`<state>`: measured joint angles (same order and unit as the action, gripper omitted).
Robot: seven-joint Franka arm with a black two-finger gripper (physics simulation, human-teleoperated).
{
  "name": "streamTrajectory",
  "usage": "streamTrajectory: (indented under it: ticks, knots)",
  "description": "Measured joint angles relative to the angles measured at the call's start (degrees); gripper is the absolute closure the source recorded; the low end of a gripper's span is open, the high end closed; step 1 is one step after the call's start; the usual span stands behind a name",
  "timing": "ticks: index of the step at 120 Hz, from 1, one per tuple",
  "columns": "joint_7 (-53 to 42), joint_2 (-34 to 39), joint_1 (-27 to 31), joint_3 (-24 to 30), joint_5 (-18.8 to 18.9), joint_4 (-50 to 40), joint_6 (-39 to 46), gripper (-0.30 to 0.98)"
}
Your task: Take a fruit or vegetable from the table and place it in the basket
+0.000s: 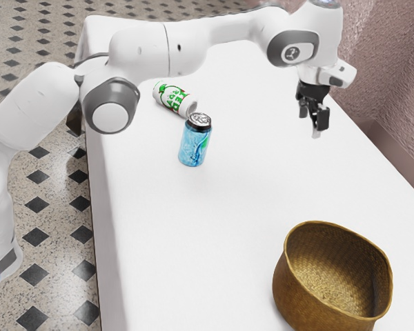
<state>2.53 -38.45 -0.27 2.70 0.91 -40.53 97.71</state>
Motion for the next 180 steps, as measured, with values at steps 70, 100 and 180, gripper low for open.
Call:
streamTrajectory:
  ticks: [70, 100, 180]
  knots:
    - [57.0, 1.0, -9.2, -5.5, -5.3, -7.1, 15.1, 0.00]
    - [75.7, 1.4, -11.0, -5.6, -1.4, -8.1, 16.1, 0.00]
    - [101.5, -10.1, -9.3, 6.2, 4.8, 7.0, -10.8, 0.00]
